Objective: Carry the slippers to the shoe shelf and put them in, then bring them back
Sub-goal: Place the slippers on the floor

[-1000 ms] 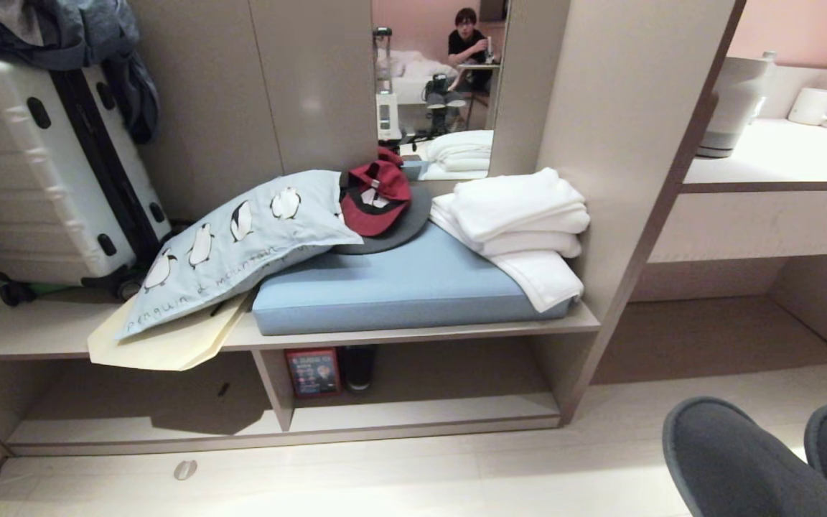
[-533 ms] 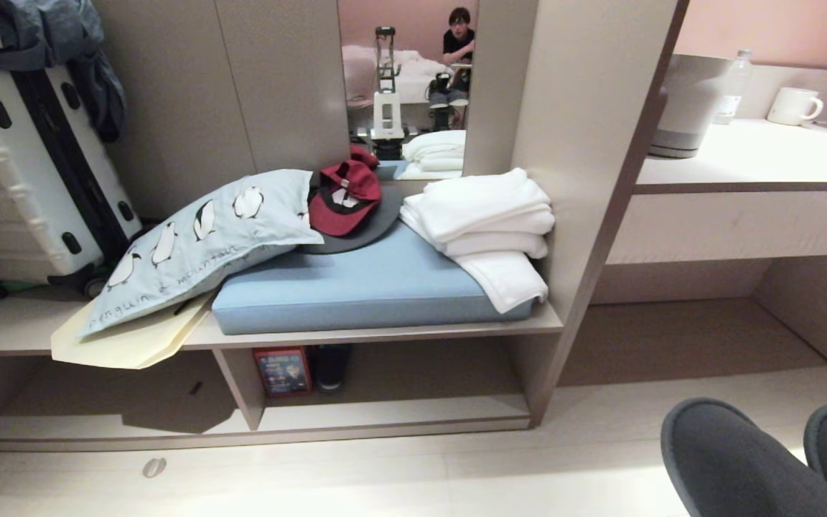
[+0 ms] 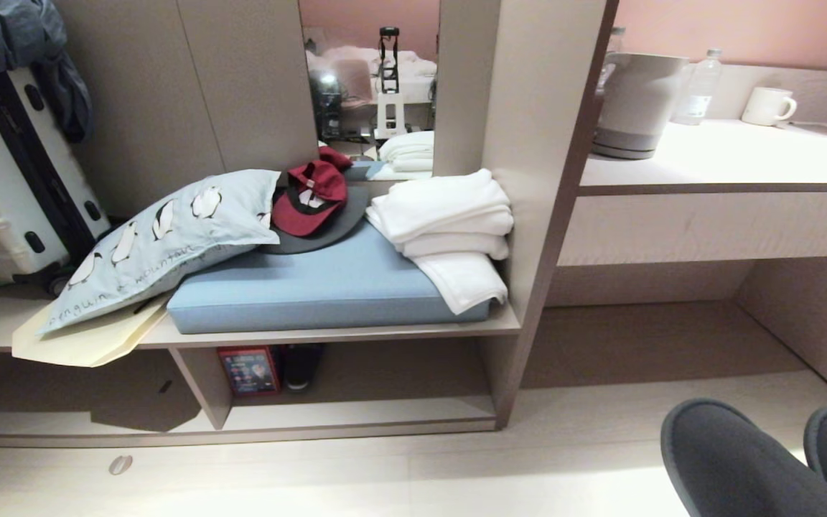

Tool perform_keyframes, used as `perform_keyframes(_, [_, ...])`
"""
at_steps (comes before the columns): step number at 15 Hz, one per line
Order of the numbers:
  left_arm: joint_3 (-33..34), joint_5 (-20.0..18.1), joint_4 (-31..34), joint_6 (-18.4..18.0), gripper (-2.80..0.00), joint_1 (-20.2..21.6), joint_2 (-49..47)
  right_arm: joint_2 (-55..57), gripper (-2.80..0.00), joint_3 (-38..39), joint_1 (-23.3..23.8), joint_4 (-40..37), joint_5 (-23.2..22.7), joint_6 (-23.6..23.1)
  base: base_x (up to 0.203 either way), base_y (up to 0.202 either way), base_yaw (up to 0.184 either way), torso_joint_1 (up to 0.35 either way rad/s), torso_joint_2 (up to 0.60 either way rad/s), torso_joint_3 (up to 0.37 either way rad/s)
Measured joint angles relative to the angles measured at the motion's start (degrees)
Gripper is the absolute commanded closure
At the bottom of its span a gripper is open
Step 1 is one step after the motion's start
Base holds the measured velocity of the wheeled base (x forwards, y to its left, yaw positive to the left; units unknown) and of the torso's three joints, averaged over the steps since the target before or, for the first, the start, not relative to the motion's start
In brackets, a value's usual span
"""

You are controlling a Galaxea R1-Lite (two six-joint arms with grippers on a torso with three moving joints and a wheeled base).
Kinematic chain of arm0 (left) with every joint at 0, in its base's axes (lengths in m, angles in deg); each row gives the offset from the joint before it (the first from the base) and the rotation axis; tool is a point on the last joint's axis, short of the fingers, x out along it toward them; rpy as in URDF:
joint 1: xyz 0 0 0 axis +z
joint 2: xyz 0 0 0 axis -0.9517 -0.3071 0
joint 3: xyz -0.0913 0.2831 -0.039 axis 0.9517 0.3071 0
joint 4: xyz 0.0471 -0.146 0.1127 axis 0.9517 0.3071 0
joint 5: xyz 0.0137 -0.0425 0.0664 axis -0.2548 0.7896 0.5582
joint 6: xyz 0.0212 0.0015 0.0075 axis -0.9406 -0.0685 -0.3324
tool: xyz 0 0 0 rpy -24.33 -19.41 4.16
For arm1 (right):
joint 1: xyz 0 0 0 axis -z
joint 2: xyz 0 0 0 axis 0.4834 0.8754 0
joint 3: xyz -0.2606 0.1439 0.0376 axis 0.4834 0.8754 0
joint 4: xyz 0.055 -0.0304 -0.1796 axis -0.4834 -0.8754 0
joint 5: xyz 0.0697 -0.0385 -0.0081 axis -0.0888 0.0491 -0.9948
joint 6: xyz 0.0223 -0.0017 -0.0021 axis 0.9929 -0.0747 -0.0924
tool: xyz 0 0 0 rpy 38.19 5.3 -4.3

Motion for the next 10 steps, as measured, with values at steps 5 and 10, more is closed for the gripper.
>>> perform_keyframes(5, [0.0, 0.0, 0.0, 0.0, 0.0, 0.0, 0.0, 0.0, 0.0, 0.0, 0.0, 0.0, 0.0, 0.0, 0.0, -0.197, 0.001, 0.002, 0.0, 0.004])
perform_keyframes(10, [0.0, 0.0, 0.0, 0.0, 0.0, 0.0, 0.0, 0.0, 0.0, 0.0, 0.0, 0.0, 0.0, 0.0, 0.0, -0.196, 0.0, 0.001, 0.0, 0.002])
